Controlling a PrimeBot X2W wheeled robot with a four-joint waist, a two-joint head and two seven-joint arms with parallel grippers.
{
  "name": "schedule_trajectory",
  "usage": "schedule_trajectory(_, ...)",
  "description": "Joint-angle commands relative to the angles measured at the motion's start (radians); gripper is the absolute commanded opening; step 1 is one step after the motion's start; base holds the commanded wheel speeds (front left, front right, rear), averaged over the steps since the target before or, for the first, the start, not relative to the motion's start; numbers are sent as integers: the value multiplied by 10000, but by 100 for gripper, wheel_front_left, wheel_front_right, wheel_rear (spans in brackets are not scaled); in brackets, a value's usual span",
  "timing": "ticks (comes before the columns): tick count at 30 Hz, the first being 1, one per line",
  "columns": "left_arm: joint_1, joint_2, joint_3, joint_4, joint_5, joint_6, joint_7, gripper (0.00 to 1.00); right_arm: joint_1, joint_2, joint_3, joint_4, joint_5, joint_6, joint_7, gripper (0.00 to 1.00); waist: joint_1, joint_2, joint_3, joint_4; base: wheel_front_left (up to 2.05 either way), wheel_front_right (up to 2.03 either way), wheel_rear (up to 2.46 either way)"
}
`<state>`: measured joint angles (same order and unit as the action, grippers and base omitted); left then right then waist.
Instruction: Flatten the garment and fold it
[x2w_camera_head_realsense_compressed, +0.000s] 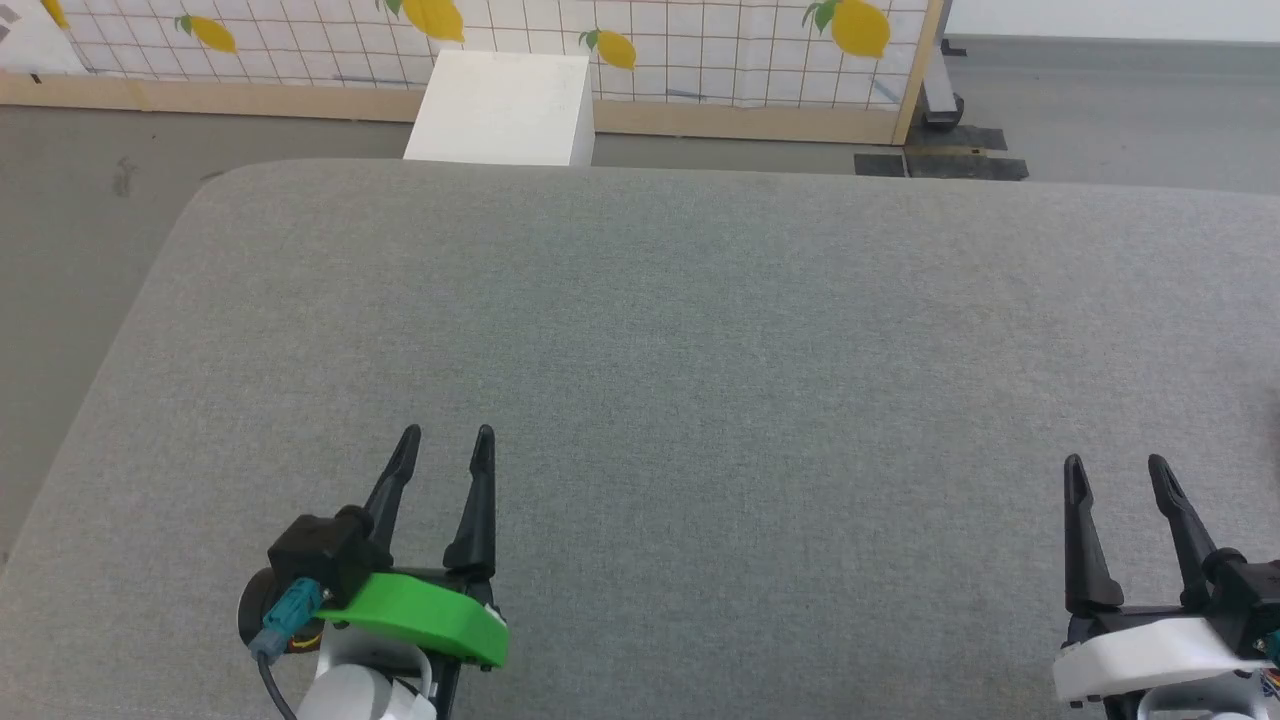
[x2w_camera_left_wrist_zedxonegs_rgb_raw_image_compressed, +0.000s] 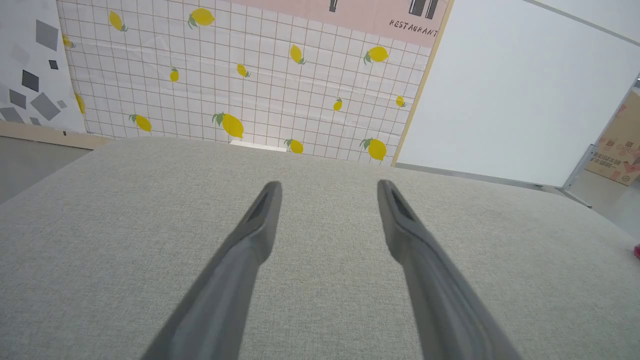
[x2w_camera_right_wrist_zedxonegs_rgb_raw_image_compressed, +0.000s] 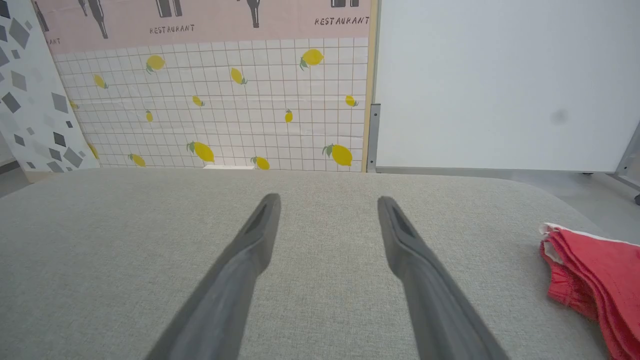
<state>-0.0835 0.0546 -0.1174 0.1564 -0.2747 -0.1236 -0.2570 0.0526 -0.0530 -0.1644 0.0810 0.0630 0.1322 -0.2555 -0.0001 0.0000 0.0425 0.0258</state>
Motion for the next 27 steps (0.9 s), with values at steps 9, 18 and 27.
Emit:
schedule_trajectory(9, 97, -42, 1, 62, -90, -17, -47, 100, 110, 27, 68, 63, 177, -15, -54, 100, 1, 0, 39, 6, 0, 0, 0)
schedule_trajectory(18, -1, 6, 4, 76, -71, 6, 7, 0, 0, -6, 64, 44, 161, 2, 3, 0, 1, 0, 33, 5, 0, 0, 0)
schedule_trajectory(27, 8, 7, 21, 58, -40, 20, 35, 0, -6, -5, 81, 34, 150, 0, 31, 0, 1, 0, 25, 0, 0, 0, 0)
